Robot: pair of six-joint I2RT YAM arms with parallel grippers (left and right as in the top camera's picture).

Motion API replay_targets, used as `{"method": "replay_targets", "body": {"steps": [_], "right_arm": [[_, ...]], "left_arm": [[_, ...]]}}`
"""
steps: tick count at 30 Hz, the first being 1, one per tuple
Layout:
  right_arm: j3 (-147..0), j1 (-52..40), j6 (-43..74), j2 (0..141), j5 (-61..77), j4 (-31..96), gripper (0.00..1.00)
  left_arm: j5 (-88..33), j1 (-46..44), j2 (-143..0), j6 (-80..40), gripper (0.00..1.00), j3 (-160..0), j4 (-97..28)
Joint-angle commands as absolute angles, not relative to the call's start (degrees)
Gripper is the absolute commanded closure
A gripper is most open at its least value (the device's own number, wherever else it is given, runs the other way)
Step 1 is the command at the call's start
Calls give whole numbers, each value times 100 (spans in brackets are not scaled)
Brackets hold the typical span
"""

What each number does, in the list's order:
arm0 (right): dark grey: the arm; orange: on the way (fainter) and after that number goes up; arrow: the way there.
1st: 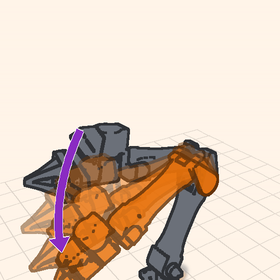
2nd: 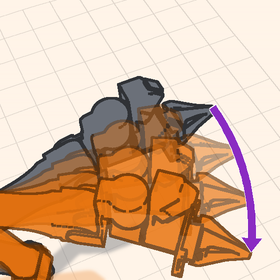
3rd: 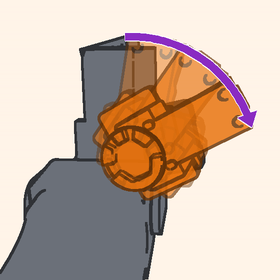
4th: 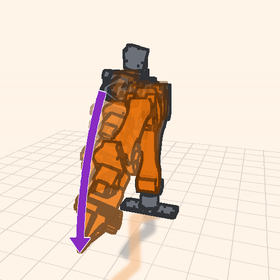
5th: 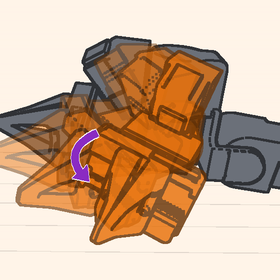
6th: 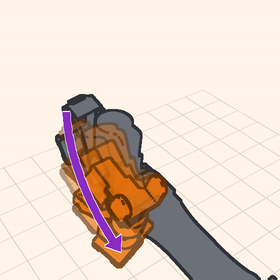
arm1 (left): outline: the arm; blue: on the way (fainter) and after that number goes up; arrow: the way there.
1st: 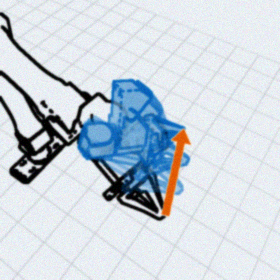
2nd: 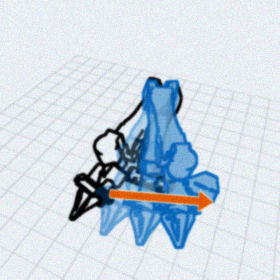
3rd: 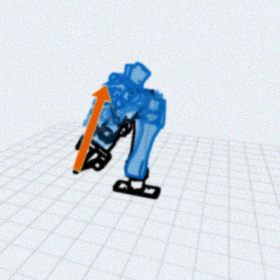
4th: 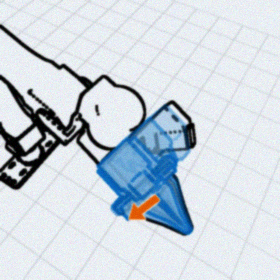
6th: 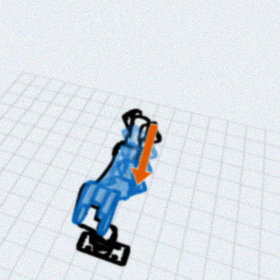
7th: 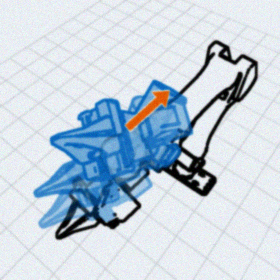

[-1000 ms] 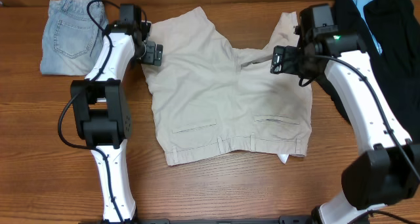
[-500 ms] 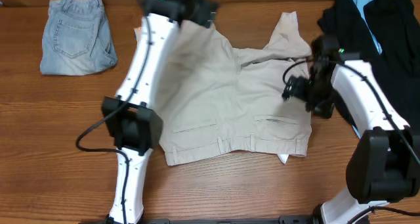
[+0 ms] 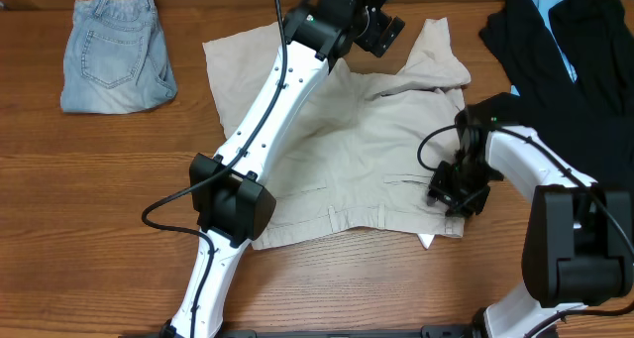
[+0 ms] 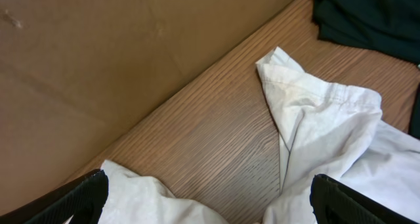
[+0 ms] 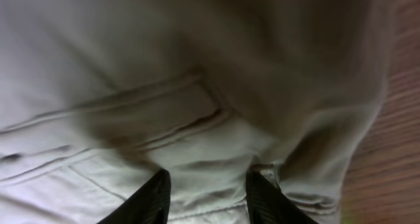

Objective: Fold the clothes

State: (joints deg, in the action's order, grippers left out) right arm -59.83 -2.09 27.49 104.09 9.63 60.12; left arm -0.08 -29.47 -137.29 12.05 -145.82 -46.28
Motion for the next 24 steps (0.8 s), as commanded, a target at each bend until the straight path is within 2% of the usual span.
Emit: {"method": "replay_targets", "body": {"steps": [1, 8, 16, 24], "right_arm": [[-5393, -187, 3197, 10385, 862, 5714, 59], [-4768, 27, 3863, 10385, 869, 5374, 59], [-4759, 174, 3885, 10193, 1103, 5524, 61], [-4759, 176, 4082, 8667, 888, 6053, 62]], "left_arm": [[-384, -2895, -13753, 1269, 0, -14674, -4628], [-777, -2908, -13753, 1267, 0, -14656, -4692], [-679, -2919, -13760, 1225, 0, -14444, -5164], [-36, -2753, -13760, 952, 0, -14444, -5863]]}}
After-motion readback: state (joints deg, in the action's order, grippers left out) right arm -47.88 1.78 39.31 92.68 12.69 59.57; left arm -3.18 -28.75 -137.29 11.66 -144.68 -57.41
